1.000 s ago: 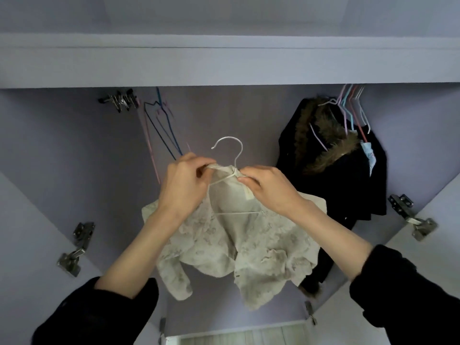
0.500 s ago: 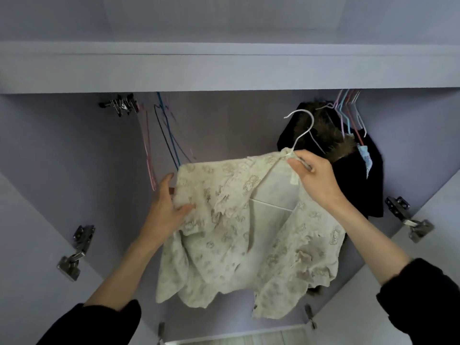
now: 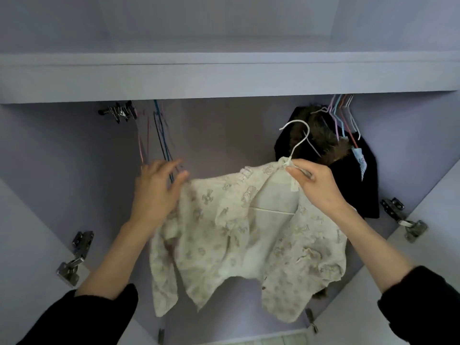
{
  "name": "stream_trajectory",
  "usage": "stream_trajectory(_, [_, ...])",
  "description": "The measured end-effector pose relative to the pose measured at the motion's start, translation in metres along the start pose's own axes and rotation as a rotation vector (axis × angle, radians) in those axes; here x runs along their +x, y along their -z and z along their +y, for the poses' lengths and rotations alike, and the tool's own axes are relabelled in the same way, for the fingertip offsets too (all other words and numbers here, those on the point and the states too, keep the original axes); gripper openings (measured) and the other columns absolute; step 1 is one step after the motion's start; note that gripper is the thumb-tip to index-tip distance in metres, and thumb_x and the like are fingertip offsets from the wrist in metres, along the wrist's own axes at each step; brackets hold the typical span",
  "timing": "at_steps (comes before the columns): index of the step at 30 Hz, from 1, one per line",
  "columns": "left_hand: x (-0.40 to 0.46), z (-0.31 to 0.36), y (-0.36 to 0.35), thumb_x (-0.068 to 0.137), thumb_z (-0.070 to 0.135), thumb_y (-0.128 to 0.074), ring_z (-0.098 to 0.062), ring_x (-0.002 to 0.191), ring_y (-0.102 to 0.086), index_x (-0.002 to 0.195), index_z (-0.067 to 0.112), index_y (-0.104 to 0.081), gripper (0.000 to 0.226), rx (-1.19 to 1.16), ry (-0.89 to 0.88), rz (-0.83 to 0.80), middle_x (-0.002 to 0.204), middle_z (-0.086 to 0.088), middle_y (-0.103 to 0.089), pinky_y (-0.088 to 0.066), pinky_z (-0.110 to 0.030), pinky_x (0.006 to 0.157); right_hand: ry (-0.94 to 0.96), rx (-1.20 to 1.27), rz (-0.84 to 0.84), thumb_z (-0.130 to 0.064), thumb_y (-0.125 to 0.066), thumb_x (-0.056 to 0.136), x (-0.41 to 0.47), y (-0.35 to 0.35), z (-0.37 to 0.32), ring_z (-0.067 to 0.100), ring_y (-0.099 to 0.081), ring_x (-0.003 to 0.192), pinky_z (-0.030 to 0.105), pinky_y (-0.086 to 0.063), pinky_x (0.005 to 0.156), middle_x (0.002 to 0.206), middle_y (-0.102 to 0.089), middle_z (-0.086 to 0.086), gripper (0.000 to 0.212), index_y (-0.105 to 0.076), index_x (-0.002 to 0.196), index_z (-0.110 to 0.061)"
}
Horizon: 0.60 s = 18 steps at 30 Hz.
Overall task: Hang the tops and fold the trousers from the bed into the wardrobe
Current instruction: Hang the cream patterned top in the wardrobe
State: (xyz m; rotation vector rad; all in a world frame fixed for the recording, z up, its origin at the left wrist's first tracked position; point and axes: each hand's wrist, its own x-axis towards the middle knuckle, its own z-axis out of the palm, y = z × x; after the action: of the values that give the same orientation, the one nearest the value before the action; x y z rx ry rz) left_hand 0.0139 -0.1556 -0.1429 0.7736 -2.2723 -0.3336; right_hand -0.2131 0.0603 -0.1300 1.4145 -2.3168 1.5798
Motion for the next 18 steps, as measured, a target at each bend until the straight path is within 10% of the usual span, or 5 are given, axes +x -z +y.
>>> stream_trajectory(5, [-0.013, 0.052, -0.015, 0.087, 0.043, -0.046, -0.019, 0.081, -0.062, 0.114, 0.013, -0.065, 0.044, 0.004, -0.399, -0.085, 0.093, -0.001, -0.065, -0.05, -0.031, 0.075, 0.043, 0.025, -0.072, -0.017, -0.059, 0.091, 0.001, -0.014, -0.025, 0.024, -0.055, 0.071, 0.032, -0.044, 0.071, 0.079, -0.064, 0.019, 0.019, -0.069, 0.097, -0.002])
stream_trajectory(9, [-0.01, 0.056, -0.017, 0.09, 0.023, -0.054, -0.015, 0.069, -0.062, 0.096, 0.006, -0.07, 0.024, -0.196, -0.322, 0.009, 0.081, -0.003, -0.066, -0.047, -0.018, 0.068, 0.024, 0.077, -0.126, -0.02, -0.057, 0.092, 0.0, -0.012, -0.034, 0.012, -0.027, 0.057, 0.021, -0.026, 0.055, 0.062, -0.034, 0.01, 0.038, -0.057, 0.087, 0.017])
stream_trajectory(18, [-0.008, 0.062, -0.013, 0.09, 0.009, -0.058, 0.002, 0.065, -0.053, 0.087, 0.002, -0.068, 0.013, -0.29, -0.164, 0.021, 0.078, 0.009, -0.062, -0.036, 0.0, 0.065, 0.007, 0.007, -0.291, -0.024, -0.051, 0.096, -0.001, -0.005, -0.042, 0.011, -0.025, 0.054, 0.017, -0.023, 0.05, 0.058, -0.028, 0.003, 0.043, -0.046, 0.068, 0.008])
